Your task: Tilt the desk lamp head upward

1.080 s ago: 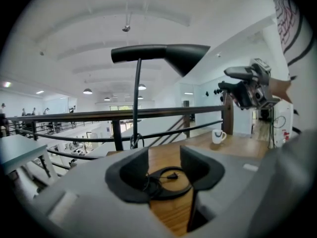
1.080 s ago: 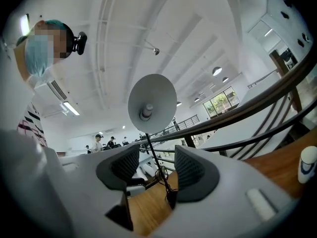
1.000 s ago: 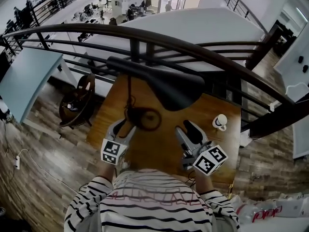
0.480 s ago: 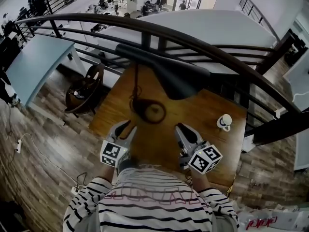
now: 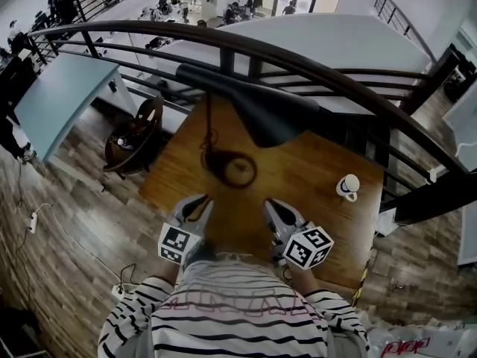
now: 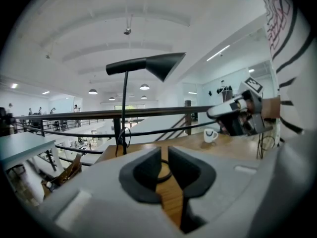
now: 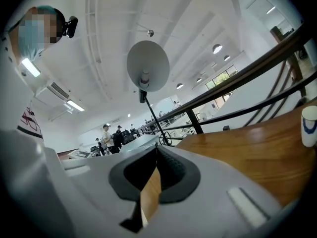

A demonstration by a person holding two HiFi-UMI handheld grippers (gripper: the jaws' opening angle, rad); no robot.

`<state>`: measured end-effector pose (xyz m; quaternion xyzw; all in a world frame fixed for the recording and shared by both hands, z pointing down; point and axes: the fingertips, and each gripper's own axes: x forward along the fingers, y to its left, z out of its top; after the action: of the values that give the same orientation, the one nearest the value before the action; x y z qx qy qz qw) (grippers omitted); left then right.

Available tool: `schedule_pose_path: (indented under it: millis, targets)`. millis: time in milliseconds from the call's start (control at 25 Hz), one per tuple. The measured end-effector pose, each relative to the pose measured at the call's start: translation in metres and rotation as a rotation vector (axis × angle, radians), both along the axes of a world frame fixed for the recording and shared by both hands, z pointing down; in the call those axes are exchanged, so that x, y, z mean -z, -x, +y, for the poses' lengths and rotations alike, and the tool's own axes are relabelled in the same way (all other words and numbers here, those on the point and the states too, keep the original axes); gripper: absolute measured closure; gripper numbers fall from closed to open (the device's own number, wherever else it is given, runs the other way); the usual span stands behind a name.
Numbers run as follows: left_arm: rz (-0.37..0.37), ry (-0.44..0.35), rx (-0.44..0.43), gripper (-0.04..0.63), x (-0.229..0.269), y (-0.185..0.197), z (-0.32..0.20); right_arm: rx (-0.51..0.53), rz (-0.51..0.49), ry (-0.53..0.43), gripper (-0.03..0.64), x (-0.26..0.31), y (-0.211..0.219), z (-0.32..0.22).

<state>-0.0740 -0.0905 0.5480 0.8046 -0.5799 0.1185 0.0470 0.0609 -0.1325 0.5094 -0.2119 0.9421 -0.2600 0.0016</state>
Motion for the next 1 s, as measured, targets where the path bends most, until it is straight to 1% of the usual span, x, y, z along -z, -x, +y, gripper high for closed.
schedule_pose_path:
  millis: [160,360,480,760,1000]
  targets:
    - [-0.007,0.009,0.001,0.563,-0.005,-0.009,0.002,0.002,0.018,0.042,0.615,-0.022,-0.007,0.002]
    - [0.006,0.023,0.006,0.589,-0.009,-0.014,0.004,0.014,0.057,0.098,0.615,-0.046,-0.01,0.008]
    - [0.002,0.032,0.003,0.591,-0.01,-0.017,0.005,0.03,0.078,0.13,0.615,-0.057,-0.01,0.013]
    - [-0.021,0.051,-0.014,0.591,-0.016,-0.02,0.009,0.06,0.128,0.148,0.615,-0.073,-0.01,0.016]
    - [-0.027,0.08,-0.006,0.591,-0.023,-0.016,0.014,0.075,0.133,0.15,0.615,-0.075,-0.004,0.017]
